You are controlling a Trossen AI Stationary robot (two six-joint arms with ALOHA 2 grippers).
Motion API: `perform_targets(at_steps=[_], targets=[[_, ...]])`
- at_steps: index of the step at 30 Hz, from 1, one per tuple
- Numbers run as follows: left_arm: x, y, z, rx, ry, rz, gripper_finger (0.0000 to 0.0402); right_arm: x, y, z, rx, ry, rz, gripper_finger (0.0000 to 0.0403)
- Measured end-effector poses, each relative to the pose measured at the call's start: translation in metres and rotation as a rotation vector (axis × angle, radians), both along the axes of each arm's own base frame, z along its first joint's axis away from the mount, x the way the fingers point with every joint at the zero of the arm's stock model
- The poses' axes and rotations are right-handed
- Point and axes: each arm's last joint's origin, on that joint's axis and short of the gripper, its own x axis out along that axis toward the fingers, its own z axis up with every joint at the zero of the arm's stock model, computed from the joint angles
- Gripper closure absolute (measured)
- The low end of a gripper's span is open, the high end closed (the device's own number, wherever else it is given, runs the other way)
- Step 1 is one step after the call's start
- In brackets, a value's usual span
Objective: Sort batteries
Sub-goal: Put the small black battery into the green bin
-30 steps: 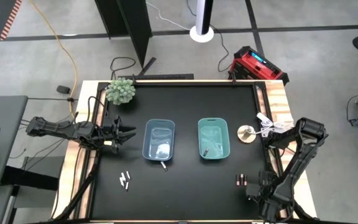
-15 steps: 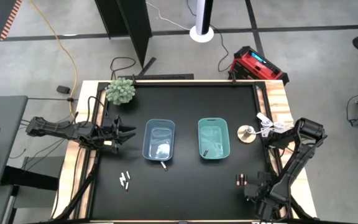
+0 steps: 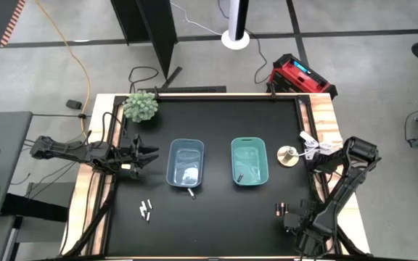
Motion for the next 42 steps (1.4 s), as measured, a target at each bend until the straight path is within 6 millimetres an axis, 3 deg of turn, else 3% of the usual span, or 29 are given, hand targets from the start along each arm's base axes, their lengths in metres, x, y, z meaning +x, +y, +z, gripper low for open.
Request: perform_targets(at_steps=[20, 29, 34, 42], targets=[[0.000, 0.000, 0.000, 0.001, 0.000, 0.000, 0.0249, 0.001, -0.004, 0.006, -0.005, -0.034, -0.031, 0.0394], [0.000, 0.000, 0.000, 0.001, 0.000, 0.000, 0.0249, 0.001, -0.014, 0.025, 0.007, -0.080, -0.060, 0.0395], [0.000, 0.000, 0.000, 0.001, 0.000, 0.000, 0.0249, 0.003, -0.022, 0.043, 0.017, -0.191, -0.078, 0.0395], [0.000, 0.000, 0.000, 0.009, 0.003, 0.001, 0.0249, 0.031, -0.058, 0.073, -0.026, -0.435, -0.158, 0.0395]])
